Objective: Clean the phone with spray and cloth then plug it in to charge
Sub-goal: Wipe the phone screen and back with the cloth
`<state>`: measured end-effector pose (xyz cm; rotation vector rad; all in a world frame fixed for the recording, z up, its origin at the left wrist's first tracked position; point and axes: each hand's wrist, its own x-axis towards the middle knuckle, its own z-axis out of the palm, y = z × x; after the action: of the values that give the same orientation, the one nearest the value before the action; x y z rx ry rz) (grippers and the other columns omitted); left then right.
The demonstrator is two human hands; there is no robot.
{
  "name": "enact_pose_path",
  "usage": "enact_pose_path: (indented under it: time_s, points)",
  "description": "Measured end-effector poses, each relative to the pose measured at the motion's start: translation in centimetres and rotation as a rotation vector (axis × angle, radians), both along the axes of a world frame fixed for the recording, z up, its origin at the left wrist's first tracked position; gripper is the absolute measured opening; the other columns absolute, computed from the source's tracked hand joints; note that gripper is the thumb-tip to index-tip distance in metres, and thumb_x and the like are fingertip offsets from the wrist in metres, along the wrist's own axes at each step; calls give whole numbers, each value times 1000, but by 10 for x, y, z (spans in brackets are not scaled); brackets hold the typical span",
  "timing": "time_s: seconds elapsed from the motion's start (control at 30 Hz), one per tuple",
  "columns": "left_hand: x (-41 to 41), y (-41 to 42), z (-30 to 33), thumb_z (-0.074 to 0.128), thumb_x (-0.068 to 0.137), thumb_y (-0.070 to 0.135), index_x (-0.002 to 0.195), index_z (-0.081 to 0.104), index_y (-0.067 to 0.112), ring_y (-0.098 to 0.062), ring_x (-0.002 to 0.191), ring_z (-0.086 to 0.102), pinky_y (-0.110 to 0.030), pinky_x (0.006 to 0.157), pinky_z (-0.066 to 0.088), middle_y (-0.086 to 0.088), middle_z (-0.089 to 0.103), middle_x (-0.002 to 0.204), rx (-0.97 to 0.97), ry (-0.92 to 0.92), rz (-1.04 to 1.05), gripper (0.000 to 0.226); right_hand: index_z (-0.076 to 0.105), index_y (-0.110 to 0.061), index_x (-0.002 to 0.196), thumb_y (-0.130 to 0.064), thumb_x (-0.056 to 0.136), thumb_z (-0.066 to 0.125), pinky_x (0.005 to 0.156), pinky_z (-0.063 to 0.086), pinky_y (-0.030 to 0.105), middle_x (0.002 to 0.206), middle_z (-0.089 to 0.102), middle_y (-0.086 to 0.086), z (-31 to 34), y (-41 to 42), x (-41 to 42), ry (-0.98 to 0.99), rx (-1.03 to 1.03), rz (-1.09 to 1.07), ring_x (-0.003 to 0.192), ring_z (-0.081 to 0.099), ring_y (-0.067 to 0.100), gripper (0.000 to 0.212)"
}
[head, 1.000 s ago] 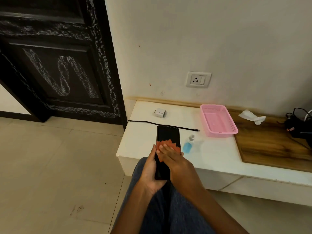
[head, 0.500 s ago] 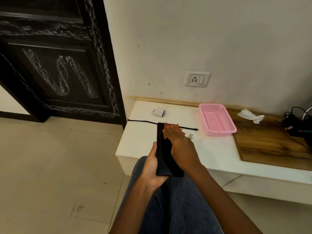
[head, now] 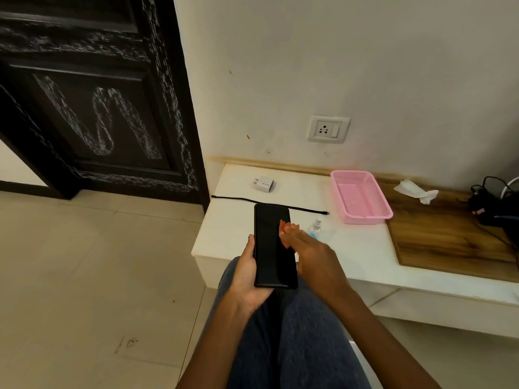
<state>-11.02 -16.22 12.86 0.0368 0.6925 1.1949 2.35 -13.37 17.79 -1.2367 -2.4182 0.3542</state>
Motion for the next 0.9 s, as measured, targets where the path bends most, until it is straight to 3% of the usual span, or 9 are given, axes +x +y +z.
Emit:
enact_pose_path:
  time_s: [0.1,0.23,0.3,0.37,0.4,0.43,0.5,0.77,0.9]
  points:
    - [5,-2,1,39,94,54,107,74,13,-28,95,70,-38,76,58,-17,70,110,13,-16,-24,55,54,-9,127,11,83,49,100,39,32,143,44,7,5,13,-13,-37,5,-69,135,36,20,48]
    - [8,-5,2,46,92,49,107,73,11,-29,99,69,-39,77,58,-16,69,113,-8,-96,-11,50,51,-7,130,6,85,47,109,31,38,144,42,12,-3,2,-32,-62,-24,23,136,33,26,47]
    - [4,-8,0,53,89,45,115,68,8,-30,109,64,-41,89,53,-15,66,120,-38,-160,32,48,46,-13,136,-14,93,44,115,22,43,146,39,12,-12,-23,-62,-271,-284,46,137,30,29,43]
    - [-2,-9,-1,53,88,49,124,61,10,-31,121,56,-43,103,43,-17,60,129,-67,-147,36,54,52,-13,132,-31,93,45,114,23,45,141,46,15,-31,-37,-60,-904,-190,19,131,39,34,43]
    - [-5,-9,-1,50,89,52,126,59,10,-31,120,56,-43,102,44,-19,60,128,-78,-121,33,56,57,-10,126,-21,89,52,110,31,45,136,51,17,-29,-45,-53,-715,-247,69,126,46,35,40]
    - [-8,-8,-2,46,90,54,125,59,9,-32,115,58,-44,96,48,-21,61,124,-85,-103,28,58,61,-6,121,-4,79,60,103,41,46,130,56,17,-24,-59,-44,-284,-317,189,121,52,33,42]
    - [-11,-5,-2,43,91,55,121,59,2,-32,106,61,-44,91,51,-23,64,115,-102,-95,33,63,65,-4,115,19,61,66,92,46,48,123,61,14,-27,-42,-7,-1,8,141,114,58,31,59]
    - [-4,-2,6,43,93,49,123,62,6,-27,122,55,-40,102,42,-16,62,127,-58,-149,61,56,45,-13,136,6,87,47,113,17,25,149,34,5,-9,-17,-23,70,-55,43,140,26,18,52]
    - [-12,-5,6,48,90,53,123,59,18,-23,103,65,-37,88,51,-9,71,108,-113,-61,72,49,48,-2,132,5,87,39,110,28,40,142,44,14,-13,-43,-42,34,-19,133,134,37,30,46]
